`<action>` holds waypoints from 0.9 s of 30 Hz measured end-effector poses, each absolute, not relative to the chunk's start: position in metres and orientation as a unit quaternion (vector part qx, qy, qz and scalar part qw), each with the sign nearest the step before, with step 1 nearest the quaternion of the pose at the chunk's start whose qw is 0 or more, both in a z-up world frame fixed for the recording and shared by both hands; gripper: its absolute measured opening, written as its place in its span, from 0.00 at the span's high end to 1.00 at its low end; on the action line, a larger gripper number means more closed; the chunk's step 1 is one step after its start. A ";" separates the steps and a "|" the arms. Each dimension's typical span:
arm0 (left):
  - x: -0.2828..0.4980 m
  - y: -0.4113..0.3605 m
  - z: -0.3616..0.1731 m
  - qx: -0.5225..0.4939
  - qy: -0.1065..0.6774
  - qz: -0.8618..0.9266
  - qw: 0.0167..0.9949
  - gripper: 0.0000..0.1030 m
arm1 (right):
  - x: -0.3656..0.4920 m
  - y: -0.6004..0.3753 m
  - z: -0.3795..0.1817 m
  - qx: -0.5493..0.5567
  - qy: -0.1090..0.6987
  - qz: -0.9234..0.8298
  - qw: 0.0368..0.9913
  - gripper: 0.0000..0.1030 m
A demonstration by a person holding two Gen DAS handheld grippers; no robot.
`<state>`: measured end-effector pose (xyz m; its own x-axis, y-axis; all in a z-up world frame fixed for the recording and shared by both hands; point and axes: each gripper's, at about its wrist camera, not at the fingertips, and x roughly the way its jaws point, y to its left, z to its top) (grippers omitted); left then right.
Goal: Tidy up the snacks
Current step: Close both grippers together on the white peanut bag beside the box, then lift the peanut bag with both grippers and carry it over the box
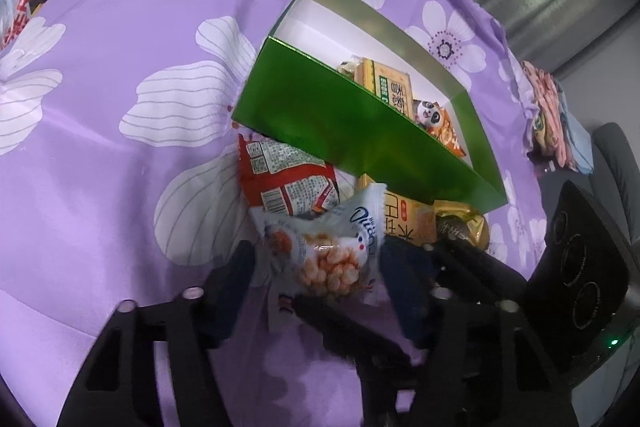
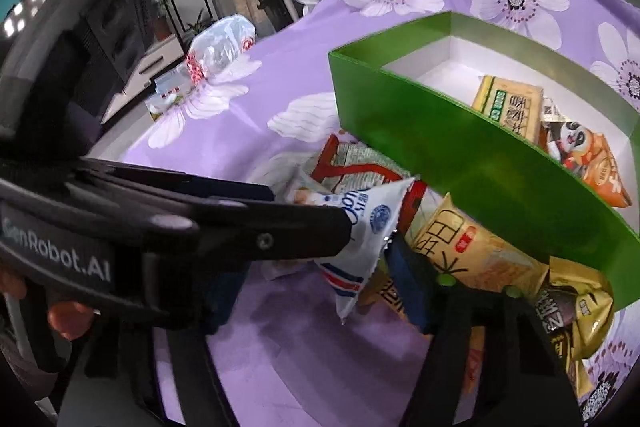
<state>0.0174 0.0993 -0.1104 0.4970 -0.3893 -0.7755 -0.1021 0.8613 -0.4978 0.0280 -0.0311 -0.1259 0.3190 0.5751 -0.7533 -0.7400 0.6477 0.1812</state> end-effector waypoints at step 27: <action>0.007 0.074 -0.073 -0.193 0.437 -0.116 0.871 0.51 | 0.013 -0.048 -0.090 -0.084 0.363 0.387 0.843 0.52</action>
<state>0.0068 0.0739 -0.0734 0.5913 -0.3703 -0.7164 0.0339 0.8989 -0.4368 0.0127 -0.0482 -0.0896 0.4367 0.5924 -0.6770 -0.7140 0.6860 0.1397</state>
